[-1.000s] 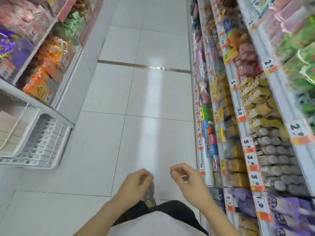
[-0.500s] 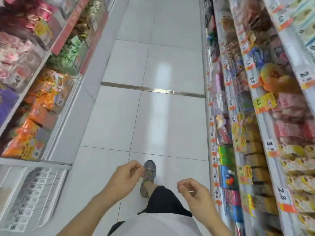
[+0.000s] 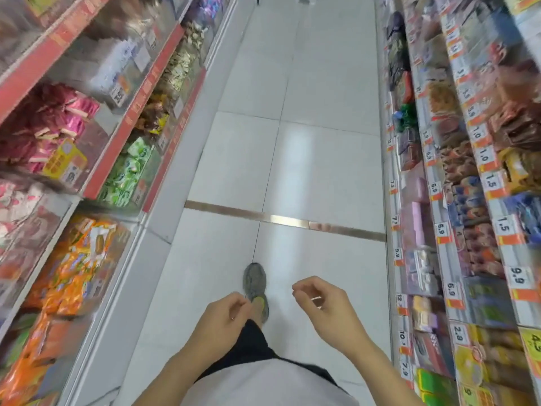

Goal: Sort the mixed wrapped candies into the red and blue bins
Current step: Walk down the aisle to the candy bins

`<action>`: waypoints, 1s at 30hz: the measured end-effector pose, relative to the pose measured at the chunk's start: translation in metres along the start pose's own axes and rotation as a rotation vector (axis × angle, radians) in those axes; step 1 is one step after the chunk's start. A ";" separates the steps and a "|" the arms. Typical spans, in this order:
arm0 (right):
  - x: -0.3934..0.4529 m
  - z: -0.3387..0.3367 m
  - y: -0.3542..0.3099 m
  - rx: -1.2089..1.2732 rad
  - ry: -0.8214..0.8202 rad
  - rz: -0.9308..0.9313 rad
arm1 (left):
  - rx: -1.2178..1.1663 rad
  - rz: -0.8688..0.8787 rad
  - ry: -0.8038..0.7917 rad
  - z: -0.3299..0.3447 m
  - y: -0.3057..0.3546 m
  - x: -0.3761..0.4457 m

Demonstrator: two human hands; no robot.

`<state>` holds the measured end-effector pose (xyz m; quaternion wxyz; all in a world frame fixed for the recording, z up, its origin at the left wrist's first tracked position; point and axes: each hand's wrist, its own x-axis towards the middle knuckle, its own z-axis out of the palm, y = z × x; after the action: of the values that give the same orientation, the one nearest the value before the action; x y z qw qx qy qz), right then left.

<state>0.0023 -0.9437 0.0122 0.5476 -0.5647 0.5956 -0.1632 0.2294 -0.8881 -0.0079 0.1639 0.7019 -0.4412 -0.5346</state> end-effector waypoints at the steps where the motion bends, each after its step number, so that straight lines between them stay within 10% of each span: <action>1: 0.028 -0.009 -0.011 0.002 0.025 0.012 | 0.010 0.015 -0.011 -0.016 0.019 0.031; 14: 0.350 -0.147 -0.132 0.120 0.211 0.214 | 0.119 0.173 -0.052 -0.195 0.279 0.409; 30: 0.906 -0.345 -0.384 0.051 -0.026 0.027 | 0.068 0.044 0.054 -0.369 0.531 0.825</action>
<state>0.1186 -1.9802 0.0204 0.5719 -0.5444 0.5916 -0.1634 0.3564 -1.9285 0.0034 0.1639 0.7114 -0.4697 -0.4964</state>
